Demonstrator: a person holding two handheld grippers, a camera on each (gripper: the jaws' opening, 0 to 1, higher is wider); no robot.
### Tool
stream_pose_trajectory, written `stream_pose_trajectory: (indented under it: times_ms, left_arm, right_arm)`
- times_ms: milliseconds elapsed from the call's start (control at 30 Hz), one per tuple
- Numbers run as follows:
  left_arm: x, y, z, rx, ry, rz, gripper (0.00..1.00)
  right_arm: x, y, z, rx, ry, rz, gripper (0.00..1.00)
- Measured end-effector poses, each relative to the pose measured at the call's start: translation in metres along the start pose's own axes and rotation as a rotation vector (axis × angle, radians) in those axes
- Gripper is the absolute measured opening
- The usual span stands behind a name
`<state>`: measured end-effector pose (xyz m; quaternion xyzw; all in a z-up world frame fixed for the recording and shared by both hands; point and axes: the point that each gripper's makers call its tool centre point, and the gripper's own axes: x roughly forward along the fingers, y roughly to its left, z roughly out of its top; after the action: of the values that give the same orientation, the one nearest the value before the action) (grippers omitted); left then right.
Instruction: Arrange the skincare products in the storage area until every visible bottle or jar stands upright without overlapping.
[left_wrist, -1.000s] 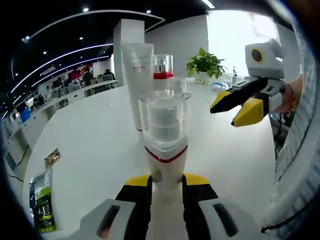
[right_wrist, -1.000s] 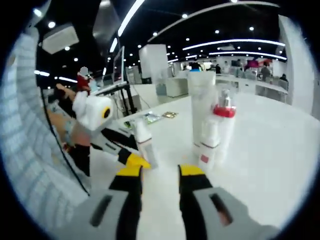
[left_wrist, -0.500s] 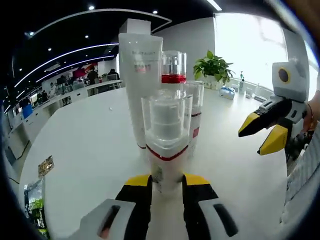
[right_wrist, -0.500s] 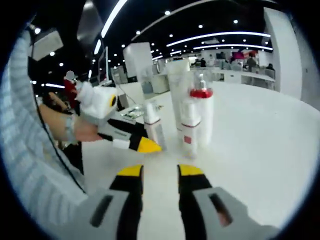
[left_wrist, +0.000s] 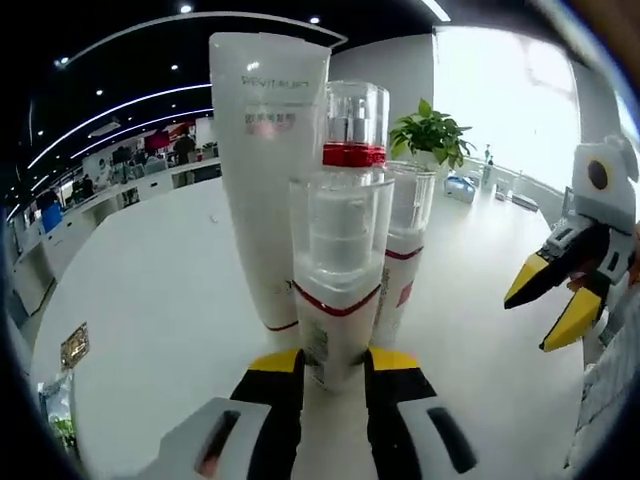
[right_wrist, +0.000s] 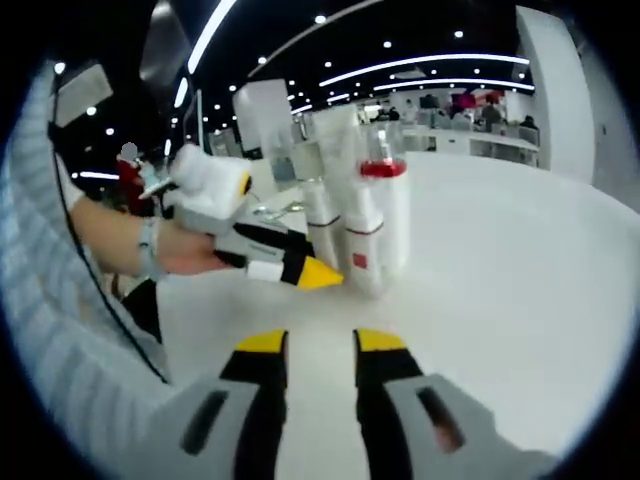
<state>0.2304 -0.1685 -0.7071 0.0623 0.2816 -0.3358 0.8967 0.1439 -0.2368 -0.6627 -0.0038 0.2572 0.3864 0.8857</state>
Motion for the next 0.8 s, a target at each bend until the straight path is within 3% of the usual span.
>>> stream_pose_trajectory:
  times_ms: [233,433,800]
  left_arm:
    - [0.002,-0.002,0.002,0.016,0.003,-0.025,0.24]
    - [-0.011,0.003,0.007,0.008,-0.024,-0.036,0.26]
    - [-0.012,-0.001,-0.004,0.036,-0.003,-0.06,0.21]
  right_arm:
    - [-0.004,0.001,-0.009,0.007,0.016,-0.009,0.24]
    - [-0.004,0.001,-0.011,0.008,0.02,-0.01,0.24]
    - [-0.004,0.002,-0.019,-0.014,0.05,-0.006,0.24]
